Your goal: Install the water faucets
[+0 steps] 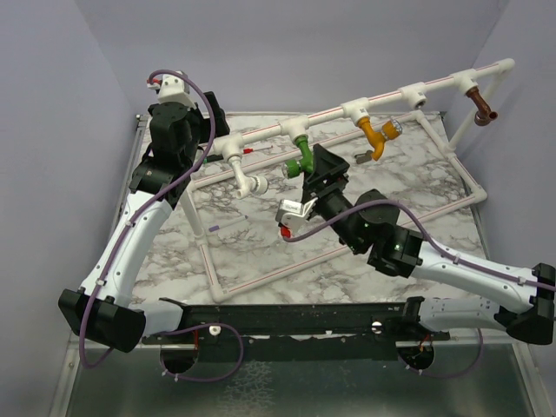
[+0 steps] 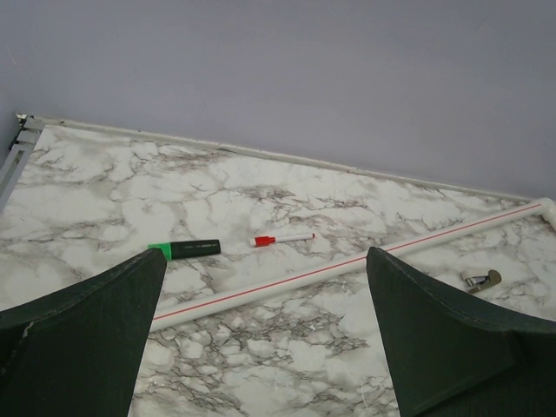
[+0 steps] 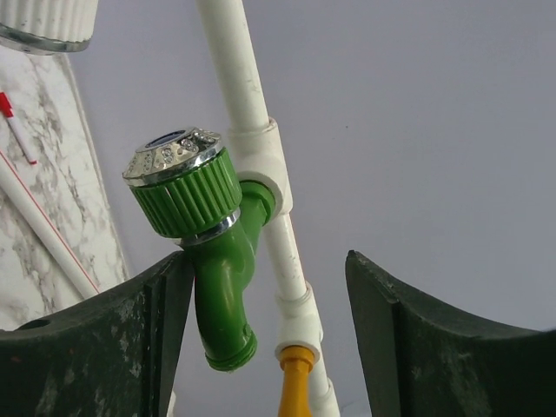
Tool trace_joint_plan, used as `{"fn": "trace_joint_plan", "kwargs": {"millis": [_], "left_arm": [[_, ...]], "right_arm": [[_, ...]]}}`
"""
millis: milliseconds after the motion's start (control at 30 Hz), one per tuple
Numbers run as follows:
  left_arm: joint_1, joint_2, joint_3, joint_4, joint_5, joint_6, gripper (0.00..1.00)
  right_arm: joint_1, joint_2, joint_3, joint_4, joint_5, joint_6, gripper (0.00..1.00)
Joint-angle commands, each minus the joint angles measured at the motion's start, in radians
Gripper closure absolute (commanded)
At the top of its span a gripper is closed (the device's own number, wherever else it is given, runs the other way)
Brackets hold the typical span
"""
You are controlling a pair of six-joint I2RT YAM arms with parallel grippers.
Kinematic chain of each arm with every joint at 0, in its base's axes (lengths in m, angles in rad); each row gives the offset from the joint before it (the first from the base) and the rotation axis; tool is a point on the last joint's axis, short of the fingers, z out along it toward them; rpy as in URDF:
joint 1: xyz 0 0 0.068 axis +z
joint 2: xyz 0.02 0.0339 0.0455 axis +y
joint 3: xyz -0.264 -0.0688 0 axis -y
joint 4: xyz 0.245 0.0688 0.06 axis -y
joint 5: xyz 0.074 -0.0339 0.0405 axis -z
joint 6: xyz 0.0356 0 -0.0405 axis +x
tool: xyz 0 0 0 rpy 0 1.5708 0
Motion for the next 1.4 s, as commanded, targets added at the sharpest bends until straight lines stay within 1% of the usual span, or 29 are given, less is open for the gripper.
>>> {"fn": "trace_joint_plan", "kwargs": {"millis": [0, 267, 433, 500, 567, 600, 733, 767, 867, 1000, 1100, 1167, 1367], "left_arm": [[-0.022, 0.058, -0.064, -0.200, 0.085, 0.011, 0.01], [-0.023, 0.059, -0.064, -0.200, 0.083, 0.011, 0.01], [-0.022, 0.060, -0.064, -0.200, 0.083, 0.011, 0.01], [-0.022, 0.061, -0.064, -0.200, 0.083, 0.011, 0.01], [-0.022, 0.060, -0.064, -0.200, 0.082, 0.011, 0.01], [-0.022, 0.059, -0.064, -0.200, 0.082, 0.011, 0.01], [-0.022, 0.061, -0.064, -0.200, 0.081, 0.010, 0.01], [-0.022, 0.061, -0.064, -0.200, 0.082, 0.009, 0.01], [-0.022, 0.060, -0.063, -0.200, 0.082, 0.010, 0.01], [-0.022, 0.060, -0.064, -0.200, 0.082, 0.010, 0.01], [-0.022, 0.062, -0.063, -0.200, 0.083, 0.010, 0.01], [-0.022, 0.062, -0.064, -0.200, 0.083, 0.009, 0.01], [-0.022, 0.062, -0.064, -0.200, 0.082, 0.010, 0.01]], "right_arm": [[0.005, 0.045, -0.017, 0.112, 0.095, -0.085, 0.27], [0.004, 0.073, -0.036, 0.172, 0.086, -0.065, 0.30], [0.004, 0.084, -0.037, 0.180, 0.092, -0.051, 0.38], [0.003, 0.087, -0.040, 0.181, 0.085, -0.031, 0.44], [0.004, 0.093, -0.044, 0.182, 0.085, -0.018, 0.53], [0.005, 0.096, -0.048, 0.189, 0.087, -0.012, 0.59], [0.004, 0.105, -0.055, 0.227, 0.093, 0.034, 0.92], [0.005, 0.107, -0.058, 0.239, 0.092, 0.060, 0.98], [0.005, 0.110, -0.077, 0.272, 0.086, 0.141, 1.00], [0.005, 0.124, -0.125, 0.420, 0.101, 0.216, 1.00], [0.005, 0.130, -0.136, 0.502, 0.112, 0.316, 1.00], [0.005, 0.129, -0.133, 0.534, 0.109, 0.415, 0.99], [0.005, 0.125, -0.123, 0.599, 0.095, 0.793, 0.99]]}}
